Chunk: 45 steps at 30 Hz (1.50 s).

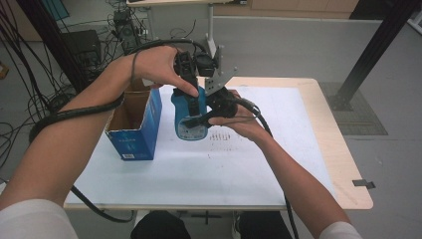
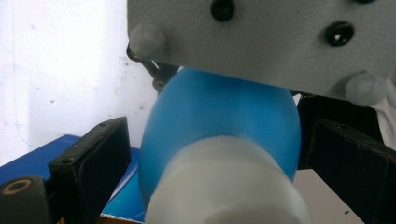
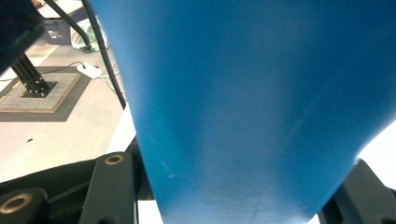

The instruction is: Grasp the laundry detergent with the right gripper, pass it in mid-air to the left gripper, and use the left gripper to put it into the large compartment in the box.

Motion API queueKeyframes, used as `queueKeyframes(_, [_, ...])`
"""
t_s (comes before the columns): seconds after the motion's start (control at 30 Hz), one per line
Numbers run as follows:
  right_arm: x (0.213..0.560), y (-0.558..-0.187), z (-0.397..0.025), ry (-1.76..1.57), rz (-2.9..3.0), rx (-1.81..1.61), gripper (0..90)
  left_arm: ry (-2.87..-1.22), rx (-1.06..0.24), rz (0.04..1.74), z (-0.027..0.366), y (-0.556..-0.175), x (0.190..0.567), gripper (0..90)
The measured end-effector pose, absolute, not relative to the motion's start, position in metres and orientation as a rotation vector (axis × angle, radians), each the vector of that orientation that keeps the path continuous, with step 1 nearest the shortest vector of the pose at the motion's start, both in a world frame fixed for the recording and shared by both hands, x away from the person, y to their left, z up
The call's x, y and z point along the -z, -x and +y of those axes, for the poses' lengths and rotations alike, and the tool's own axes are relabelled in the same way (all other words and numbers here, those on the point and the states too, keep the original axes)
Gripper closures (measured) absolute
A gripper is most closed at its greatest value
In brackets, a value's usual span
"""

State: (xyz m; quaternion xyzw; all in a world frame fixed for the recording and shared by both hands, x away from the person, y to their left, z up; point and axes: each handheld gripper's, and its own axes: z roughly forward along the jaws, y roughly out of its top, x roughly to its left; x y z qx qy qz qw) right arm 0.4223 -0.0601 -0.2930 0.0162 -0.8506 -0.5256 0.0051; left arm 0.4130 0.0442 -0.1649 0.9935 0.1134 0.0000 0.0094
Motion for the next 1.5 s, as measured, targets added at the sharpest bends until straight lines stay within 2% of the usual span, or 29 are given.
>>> queueKeyframes(1.5, [0.2911,-0.4214,-0.0622,-0.053,-2.653,1.650,43.6,-3.101,-0.004,0.325,0.0408,-0.4110,0.1615,6.7])
